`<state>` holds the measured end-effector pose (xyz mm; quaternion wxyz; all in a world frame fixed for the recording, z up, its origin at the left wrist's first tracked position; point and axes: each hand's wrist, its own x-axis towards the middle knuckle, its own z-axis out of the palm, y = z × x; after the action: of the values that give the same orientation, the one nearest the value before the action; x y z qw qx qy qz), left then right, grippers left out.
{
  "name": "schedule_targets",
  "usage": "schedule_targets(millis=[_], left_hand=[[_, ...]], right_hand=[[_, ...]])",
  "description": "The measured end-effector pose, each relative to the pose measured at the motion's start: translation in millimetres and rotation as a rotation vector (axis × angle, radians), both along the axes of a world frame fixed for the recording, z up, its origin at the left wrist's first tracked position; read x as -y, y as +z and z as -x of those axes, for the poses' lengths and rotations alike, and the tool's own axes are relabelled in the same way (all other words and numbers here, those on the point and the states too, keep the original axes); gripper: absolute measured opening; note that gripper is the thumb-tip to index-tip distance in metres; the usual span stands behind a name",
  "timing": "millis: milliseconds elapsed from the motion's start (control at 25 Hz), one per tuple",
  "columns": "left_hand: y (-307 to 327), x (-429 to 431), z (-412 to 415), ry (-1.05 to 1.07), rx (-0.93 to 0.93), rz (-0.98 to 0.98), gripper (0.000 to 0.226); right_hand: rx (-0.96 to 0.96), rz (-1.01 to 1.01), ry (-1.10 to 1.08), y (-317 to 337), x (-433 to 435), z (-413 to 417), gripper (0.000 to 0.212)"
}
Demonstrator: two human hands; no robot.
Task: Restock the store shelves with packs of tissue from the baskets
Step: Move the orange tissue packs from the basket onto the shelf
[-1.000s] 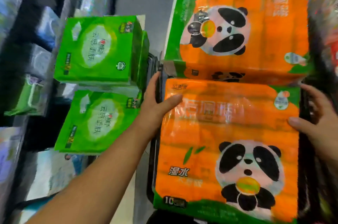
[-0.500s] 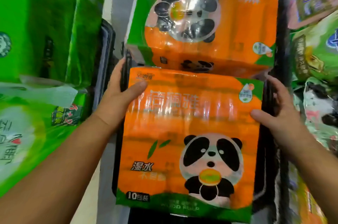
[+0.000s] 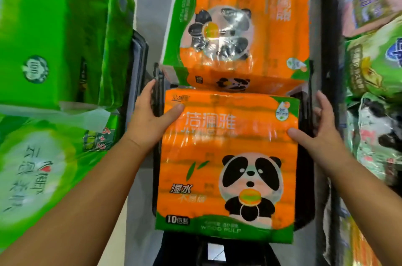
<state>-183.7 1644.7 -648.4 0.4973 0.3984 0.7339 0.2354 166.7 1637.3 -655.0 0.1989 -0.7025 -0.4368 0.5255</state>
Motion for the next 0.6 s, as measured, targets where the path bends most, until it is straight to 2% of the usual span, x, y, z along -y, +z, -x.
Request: schedule_targets(millis=[160,280,600], left_hand=[[43.1,-0.9,8.0,-0.163,-0.157,-0.054,0.103],[80.2,0.5,15.6,-0.231,-0.237,-0.114,0.106],[142.6,7.9,40.9,-0.292,-0.446,-0.216,0.099]], right_hand=[[0.272,-0.103,0.121,43.1,-1.2,21.5,0.106],[0.394,-0.203,0.293,80.7,-5.1,47.2,0.098],[0.419,-0.219,0.514,141.2,-19.7,121.3,0.090]])
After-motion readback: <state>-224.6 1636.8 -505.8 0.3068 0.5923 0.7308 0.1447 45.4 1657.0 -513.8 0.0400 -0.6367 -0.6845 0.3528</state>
